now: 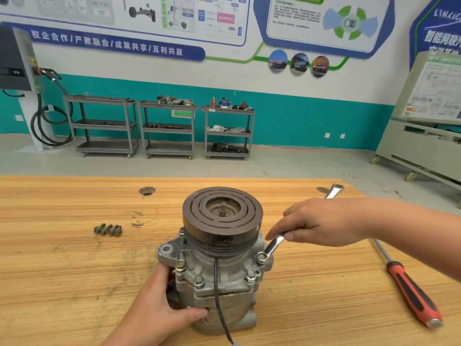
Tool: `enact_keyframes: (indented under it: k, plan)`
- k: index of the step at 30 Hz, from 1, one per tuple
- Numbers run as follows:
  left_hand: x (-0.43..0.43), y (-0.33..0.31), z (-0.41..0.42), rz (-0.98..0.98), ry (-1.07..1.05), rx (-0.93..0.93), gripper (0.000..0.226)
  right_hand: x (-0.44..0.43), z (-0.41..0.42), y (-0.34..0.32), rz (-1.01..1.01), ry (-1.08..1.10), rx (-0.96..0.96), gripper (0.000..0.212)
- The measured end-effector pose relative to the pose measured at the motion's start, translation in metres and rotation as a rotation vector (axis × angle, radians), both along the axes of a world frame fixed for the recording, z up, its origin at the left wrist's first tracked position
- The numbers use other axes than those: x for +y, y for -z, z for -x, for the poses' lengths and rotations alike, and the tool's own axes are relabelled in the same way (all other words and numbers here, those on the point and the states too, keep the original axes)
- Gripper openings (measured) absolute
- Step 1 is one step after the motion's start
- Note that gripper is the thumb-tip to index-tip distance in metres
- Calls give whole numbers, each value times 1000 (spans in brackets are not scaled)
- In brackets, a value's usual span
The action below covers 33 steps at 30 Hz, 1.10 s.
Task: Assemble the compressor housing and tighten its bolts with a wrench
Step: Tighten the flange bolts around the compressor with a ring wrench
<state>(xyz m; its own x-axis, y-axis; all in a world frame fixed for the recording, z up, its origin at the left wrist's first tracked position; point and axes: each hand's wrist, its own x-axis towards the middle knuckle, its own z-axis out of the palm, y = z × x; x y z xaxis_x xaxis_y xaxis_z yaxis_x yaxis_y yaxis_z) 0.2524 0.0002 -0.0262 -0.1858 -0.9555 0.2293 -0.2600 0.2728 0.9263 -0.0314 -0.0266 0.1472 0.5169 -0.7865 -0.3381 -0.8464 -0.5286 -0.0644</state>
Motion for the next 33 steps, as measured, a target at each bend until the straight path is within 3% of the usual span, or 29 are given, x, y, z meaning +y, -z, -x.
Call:
enact_keyframes:
  k: [4, 7, 8, 11, 13, 14, 17, 19, 22, 24, 26, 28, 33]
  plan:
    - [-2, 2, 1, -34, -2, 19, 106, 13, 5, -1, -298, 213, -98, 27]
    - [-3, 1, 0, -46, -26, -1, 114, 39, 0, 12, -847, 470, -642, 23]
    - [-4, 1, 0, -48, -30, -6, 116, 49, -5, 20, -946, 533, -841, 22]
    - [-4, 1, 0, -60, -12, 9, 117, 74, -29, 52, -1024, 715, -1364, 21]
    - [-4, 2, 0, -52, 2, 5, 117, 86, -40, 72, -1055, 709, -1544, 17]
    - [-3, 1, -1, -50, -1, 0, 117, 91, -40, 79, -1076, 647, -1513, 24]
    - [-4, 2, -1, -51, -19, -4, 115, 97, -23, 89, -1193, 573, -1423, 76]
    - [-4, 3, -1, -57, -37, -3, 113, 100, -8, 88, -1192, 554, -1377, 85]
    - [-5, 4, -1, -65, -20, 8, 118, 100, 15, 79, -797, 545, -1222, 53]
    - [-5, 3, -1, -73, -13, 13, 121, 94, 22, 63, -300, 416, -876, 35]
    - [-4, 3, -1, -66, -20, 10, 121, 82, 26, 45, 78, 185, -498, 38]
    - [-4, 2, -1, -57, -29, 9, 118, 67, 27, 32, 250, 36, -267, 53]
    - [-3, 0, -1, -39, -14, -9, 116, 33, 22, 23, 342, -78, -78, 56]
